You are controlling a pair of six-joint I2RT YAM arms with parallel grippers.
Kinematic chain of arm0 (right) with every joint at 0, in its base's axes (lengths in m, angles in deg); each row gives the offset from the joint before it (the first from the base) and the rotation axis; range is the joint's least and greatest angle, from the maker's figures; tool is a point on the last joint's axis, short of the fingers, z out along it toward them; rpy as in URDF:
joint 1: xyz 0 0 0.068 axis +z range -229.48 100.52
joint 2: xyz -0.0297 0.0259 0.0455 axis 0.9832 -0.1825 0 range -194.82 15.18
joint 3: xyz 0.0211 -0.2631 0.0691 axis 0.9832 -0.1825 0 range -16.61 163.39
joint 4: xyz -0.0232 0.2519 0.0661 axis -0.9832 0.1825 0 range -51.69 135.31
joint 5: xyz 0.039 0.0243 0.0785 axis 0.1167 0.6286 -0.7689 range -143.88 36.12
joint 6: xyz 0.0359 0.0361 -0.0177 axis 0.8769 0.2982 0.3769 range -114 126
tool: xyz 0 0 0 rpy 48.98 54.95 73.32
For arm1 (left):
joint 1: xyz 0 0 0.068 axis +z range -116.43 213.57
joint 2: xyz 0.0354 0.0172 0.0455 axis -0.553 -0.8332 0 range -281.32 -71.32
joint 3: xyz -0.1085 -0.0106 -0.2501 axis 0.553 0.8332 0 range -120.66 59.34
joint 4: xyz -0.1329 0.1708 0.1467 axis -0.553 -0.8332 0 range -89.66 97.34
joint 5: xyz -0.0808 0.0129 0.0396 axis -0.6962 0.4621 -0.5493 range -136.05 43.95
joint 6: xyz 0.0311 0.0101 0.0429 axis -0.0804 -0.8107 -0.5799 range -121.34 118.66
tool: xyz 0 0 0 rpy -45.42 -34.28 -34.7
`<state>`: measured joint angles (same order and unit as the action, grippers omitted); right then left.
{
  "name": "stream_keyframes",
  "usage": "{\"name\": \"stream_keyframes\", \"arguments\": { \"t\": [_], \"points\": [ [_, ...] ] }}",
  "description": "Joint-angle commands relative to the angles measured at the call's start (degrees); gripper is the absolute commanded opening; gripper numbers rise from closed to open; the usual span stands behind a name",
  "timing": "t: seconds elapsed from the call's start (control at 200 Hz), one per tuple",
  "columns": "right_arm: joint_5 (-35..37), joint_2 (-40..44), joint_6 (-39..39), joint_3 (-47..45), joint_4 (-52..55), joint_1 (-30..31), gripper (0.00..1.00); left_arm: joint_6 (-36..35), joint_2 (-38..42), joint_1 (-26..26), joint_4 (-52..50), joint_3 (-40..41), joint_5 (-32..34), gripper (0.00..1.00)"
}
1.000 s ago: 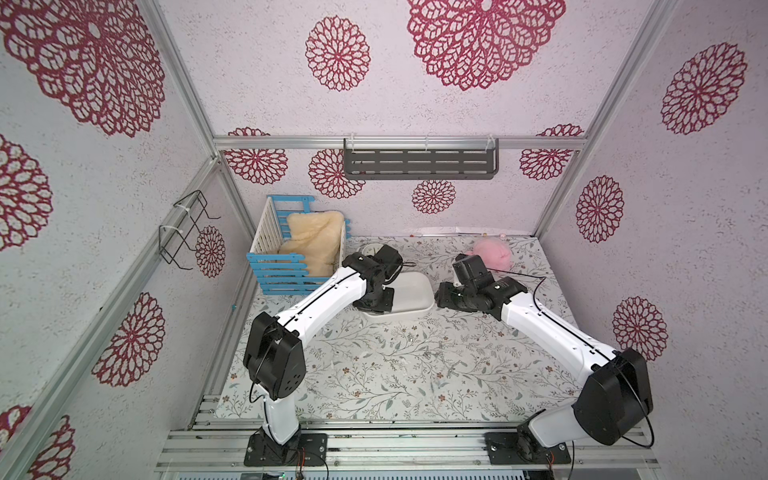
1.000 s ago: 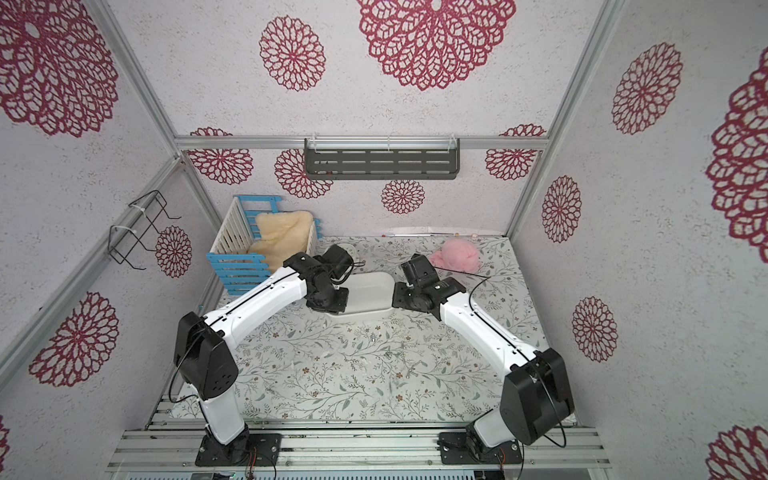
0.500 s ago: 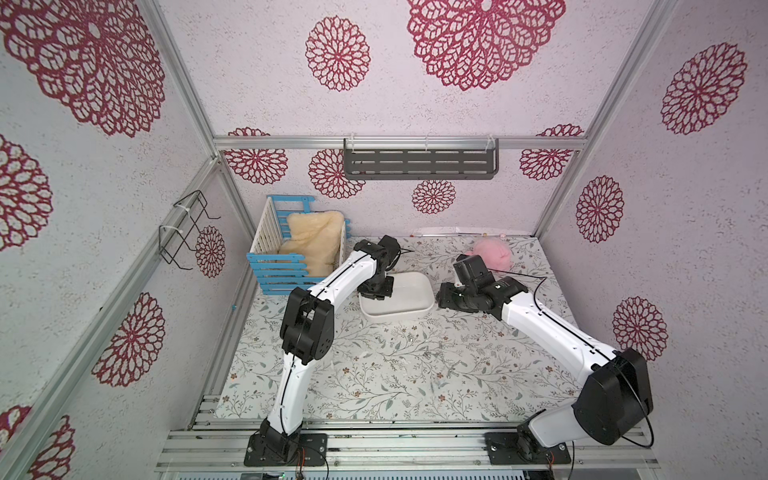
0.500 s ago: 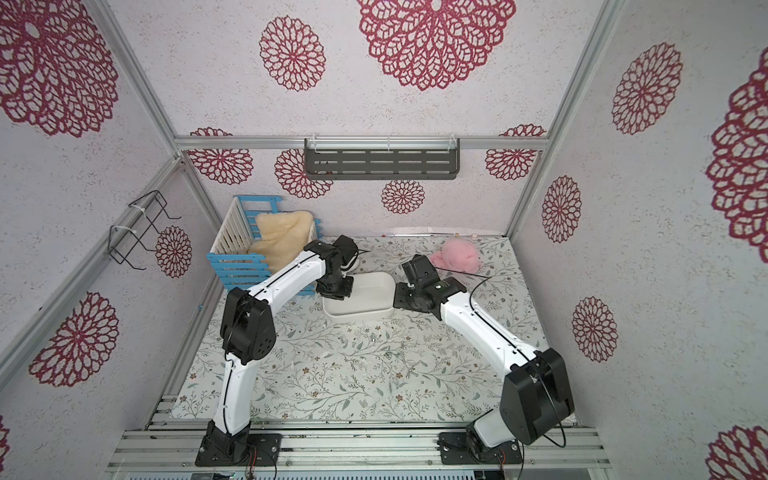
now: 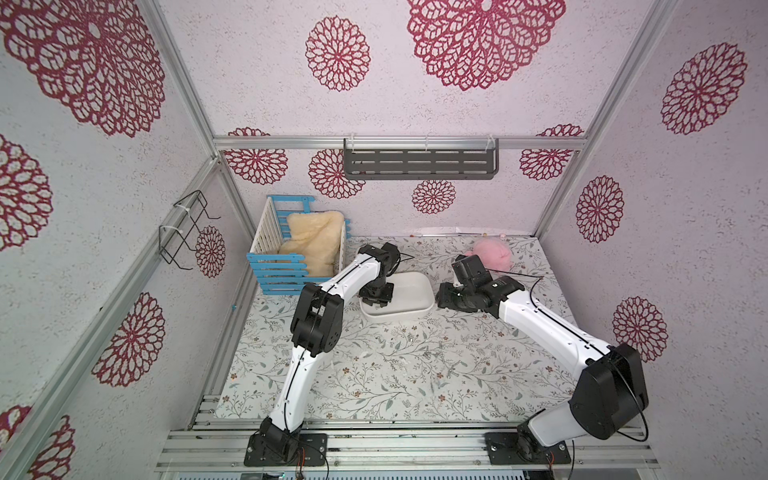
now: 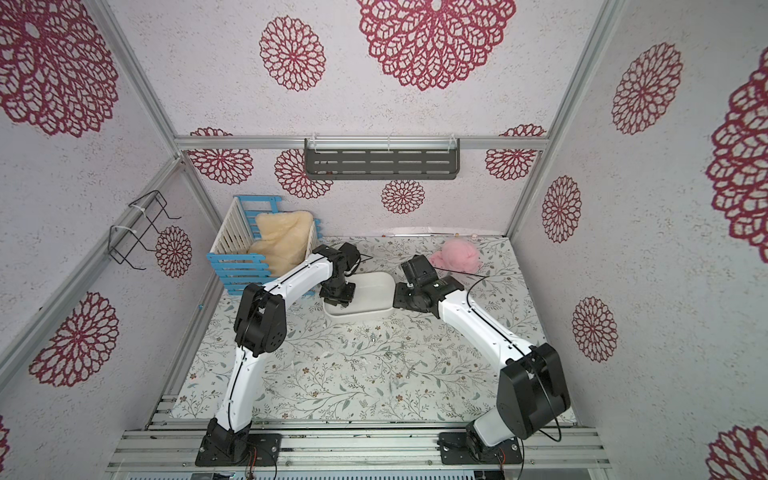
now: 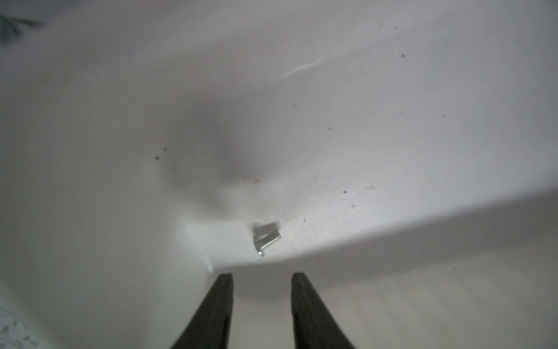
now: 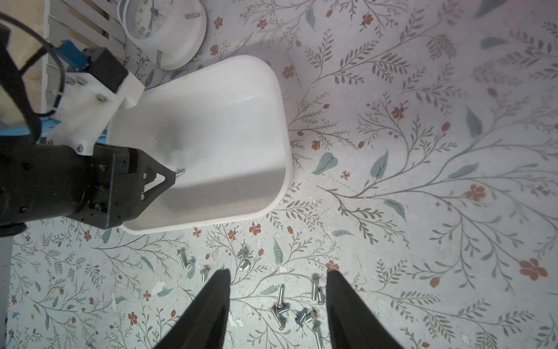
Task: Put the screws on the desktop into the storage box
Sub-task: Place the screw in the storage box, then pick up the screw from the center of the board.
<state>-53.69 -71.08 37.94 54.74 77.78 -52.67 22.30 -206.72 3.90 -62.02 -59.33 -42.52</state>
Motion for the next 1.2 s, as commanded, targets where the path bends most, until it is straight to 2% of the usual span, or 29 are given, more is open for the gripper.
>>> {"name": "stream_keyframes", "arguments": {
  "t": [0.0,0.155,0.35,0.52,0.7,0.906,1.036,1.196],
  "points": [
    [-0.09,1.12,-0.36,1.21,-1.81,-0.29,0.55,-0.40,2.81,0.45,-0.40,0.32,0.38,0.44],
    [0.28,4.49,2.07,-0.09,-1.74,0.60,0.55,-0.16,9.27,0.47,-0.34,2.10,-0.37,0.45],
    [0.89,10.86,6.43,-5.42,-0.88,2.55,0.55,1.31,22.17,0.49,1.57,8.37,-2.48,0.57],
    [1.00,15.20,7.86,-10.66,1.30,2.69,0.55,5.81,33.76,0.40,4.29,16.95,-3.29,0.57],
    [0.57,23.46,10.24,-15.37,3.20,2.81,0.55,9.31,43.12,0.05,6.87,25.26,-3.55,0.57],
    [0.38,27.59,9.62,-16.32,8.61,2.73,0.55,10.34,47.71,-0.50,6.83,28.25,-2.81,0.62],
    [-0.26,27.06,8.76,-17.26,9.61,2.74,0.55,10.22,48.45,-0.76,6.88,28.32,-4.56,0.62],
    [-1.58,26.58,9.35,-20.59,8.44,2.78,0.55,10.81,48.26,-1.99,7.48,29.24,-3.76,0.61]
  ]
}}
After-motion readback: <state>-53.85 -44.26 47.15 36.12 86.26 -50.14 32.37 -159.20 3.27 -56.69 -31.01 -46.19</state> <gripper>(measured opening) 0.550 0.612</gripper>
